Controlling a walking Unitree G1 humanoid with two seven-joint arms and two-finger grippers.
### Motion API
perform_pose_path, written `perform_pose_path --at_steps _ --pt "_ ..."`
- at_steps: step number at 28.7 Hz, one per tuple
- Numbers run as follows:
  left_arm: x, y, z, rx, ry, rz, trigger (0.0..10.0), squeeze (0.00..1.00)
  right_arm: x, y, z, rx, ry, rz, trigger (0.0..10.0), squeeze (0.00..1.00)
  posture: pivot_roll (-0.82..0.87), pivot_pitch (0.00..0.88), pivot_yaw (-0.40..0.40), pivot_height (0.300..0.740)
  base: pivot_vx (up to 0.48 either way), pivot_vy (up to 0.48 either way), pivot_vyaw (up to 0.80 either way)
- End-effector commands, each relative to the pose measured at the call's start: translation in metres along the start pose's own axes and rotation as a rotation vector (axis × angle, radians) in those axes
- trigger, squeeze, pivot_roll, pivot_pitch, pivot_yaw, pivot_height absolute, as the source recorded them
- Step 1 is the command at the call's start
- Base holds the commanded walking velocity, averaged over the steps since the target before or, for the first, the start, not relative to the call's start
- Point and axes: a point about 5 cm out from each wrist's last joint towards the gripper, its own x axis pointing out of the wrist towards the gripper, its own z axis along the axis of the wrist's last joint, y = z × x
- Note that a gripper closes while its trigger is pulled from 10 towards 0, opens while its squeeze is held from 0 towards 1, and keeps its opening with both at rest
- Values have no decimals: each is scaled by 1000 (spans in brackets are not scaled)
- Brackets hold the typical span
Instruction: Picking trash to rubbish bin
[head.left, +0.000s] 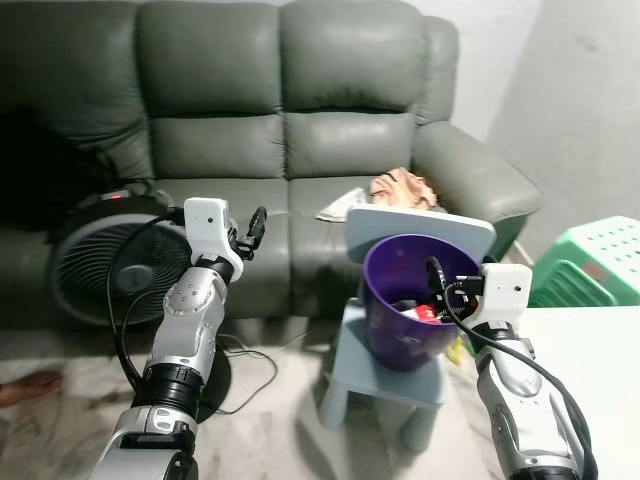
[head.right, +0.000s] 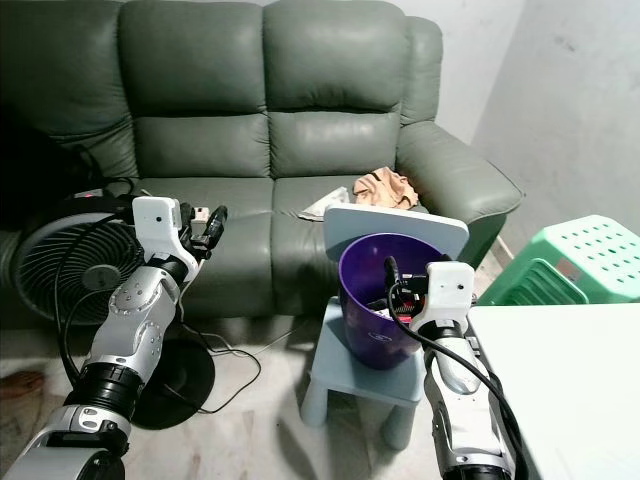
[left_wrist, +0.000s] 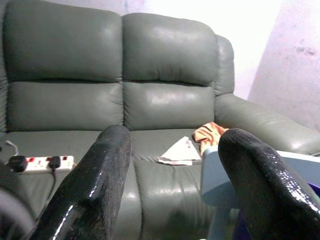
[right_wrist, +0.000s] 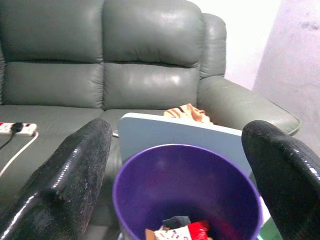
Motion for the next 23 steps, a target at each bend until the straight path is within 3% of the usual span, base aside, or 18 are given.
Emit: perform_pose_path --at_steps 1,9,13,23 --pt "2 -1 1 27 1 -9 10000 0 1 0 7 -6 -23 -3 10000 0 -103 0 -5 740 0 0 -775" --pt "-1 -3 -1 -5 2 -33 10000 0 -2 3 5 -3 -11 -2 10000 0 -102 0 -4 740 0 0 -777" --pt "-1 -3 -1 3 0 -26 10000 0 -2 4 5 -7 -9 2 10000 0 -102 0 -4 740 0 396 -775" --pt "0 -3 0 19 1 -22 10000 0 -3 4 4 -7 -2 4 10000 0 -102 0 -6 740 0 0 -776"
